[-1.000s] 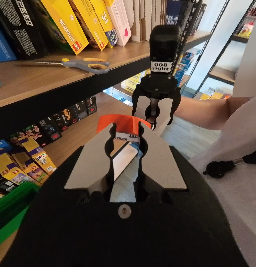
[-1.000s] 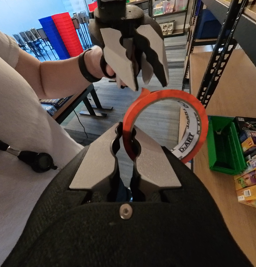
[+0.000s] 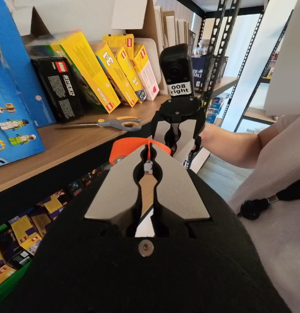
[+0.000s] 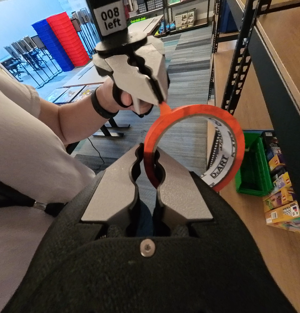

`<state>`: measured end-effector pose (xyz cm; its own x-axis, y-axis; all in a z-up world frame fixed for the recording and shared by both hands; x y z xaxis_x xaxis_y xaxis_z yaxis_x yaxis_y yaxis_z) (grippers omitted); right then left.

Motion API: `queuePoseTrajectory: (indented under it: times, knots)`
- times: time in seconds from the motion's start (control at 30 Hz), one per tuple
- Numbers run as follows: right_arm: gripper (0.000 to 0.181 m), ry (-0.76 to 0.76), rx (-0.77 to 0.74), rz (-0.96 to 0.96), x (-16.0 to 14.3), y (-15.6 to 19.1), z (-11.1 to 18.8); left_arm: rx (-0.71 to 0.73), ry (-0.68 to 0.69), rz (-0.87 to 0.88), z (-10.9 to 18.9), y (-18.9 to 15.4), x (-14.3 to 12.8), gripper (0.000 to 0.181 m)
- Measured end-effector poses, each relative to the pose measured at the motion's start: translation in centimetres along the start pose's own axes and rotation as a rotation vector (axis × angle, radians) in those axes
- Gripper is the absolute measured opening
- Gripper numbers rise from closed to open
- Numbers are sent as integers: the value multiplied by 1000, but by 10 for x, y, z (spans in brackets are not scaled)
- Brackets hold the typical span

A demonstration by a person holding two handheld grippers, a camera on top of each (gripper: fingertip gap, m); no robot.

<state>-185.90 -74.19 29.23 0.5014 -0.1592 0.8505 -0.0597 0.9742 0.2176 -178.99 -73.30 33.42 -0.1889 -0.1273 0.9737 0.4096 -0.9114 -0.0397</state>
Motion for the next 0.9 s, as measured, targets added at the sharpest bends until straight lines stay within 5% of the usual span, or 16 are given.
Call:
queuePoseTrajectory:
  times: [0.13,0.37,0.57,0.9]
  knots:
    - [7,36,-28,20,2,-3,-1,-34,14,53,-1,1,0,31]
    - [7,76,-81,68,-2,-5,-4,25,71,-9,-3,4,5,28]
    - [8,69,-88,65,-6,-6,-3,16,141,18,-8,4,-3,0]
    - [8,8,18,-114,-12,-10,-4,55,157,-37,-11,2,-8,0]
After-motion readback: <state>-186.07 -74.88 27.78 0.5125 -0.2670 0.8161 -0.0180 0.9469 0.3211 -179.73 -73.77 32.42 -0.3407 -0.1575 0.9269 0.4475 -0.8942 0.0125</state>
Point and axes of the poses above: each gripper's, where its closed fingertips meet, z back along the fingers, x out of its top, y = z × x across the jaws, the point moved 4 cm from there along z, back along the fingers, and after that the axes turned 9 degrees about y, right-handed, at the moved point
